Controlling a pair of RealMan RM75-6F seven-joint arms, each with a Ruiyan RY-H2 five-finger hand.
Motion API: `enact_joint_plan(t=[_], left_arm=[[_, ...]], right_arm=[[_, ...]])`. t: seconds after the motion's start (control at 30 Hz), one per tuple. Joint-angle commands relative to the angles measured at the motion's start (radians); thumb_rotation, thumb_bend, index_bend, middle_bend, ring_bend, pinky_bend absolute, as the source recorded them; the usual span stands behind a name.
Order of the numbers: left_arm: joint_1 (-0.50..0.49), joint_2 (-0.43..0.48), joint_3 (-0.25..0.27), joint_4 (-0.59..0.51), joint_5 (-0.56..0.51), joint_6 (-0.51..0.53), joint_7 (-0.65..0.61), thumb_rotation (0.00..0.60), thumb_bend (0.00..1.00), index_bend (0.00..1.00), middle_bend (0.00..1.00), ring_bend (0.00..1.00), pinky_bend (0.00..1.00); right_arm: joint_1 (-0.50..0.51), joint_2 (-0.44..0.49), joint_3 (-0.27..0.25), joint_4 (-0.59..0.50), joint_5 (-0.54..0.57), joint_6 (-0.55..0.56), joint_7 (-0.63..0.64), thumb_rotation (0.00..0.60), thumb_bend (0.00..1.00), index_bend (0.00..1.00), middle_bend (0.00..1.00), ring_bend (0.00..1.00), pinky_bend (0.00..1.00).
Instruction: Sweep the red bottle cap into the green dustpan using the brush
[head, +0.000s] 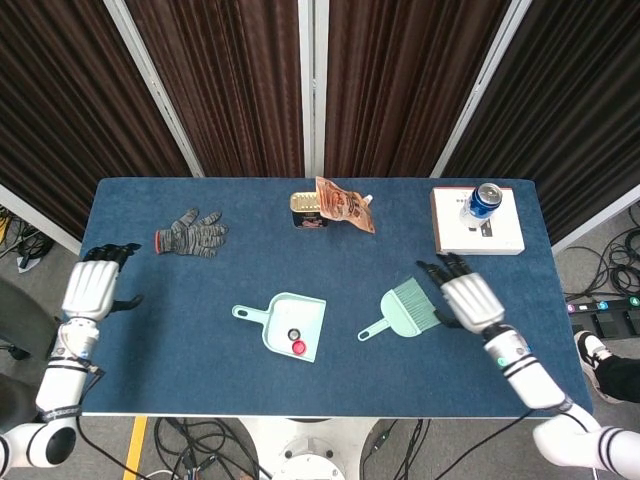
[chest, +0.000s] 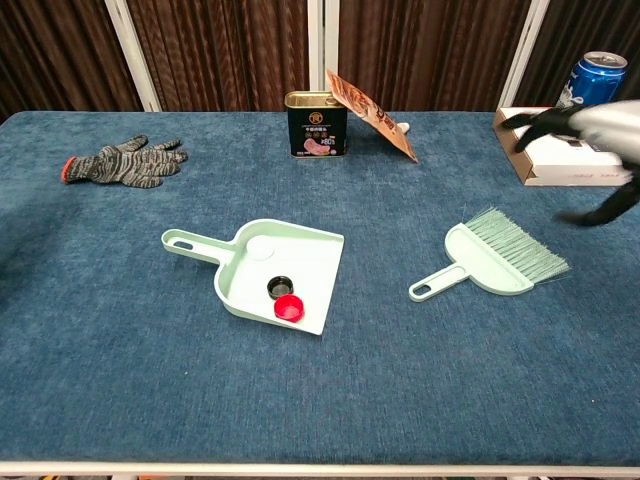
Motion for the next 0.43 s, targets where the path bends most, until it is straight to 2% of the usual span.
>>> enact_joint_plan(t=[0.03,0.23,0.43], left_arm=[[0.082,0.028,0.027,0.054,0.025,0.054,-0.051,0.600,0.15,0.20,0.26,0.19,0.20],[0.200,0.060,0.053,0.094,0.085,0.123,-0.169,0.600,0.15,0.20,0.26,0.19,0.15],[0.296,0.069,0.068,0.043,0.140,0.221,-0.152,0.600,0.15,0.20,0.26,0.19,0.14]], right_arm=[[-0.133,0.104,-0.003,-0.038,0.015,0.148,0.092,0.600,0.30,0.00,0.19,0.00,0.00],[-0.288,0.174,-0.020,-0.081,0.009,0.324,0.176,0.600,0.30,0.00,0.18,0.00,0.00],[-0.389,0.178,-0.042,-0.104,-0.030,0.428,0.181,0.600,0.31,0.01,0.19,0.00,0.00]])
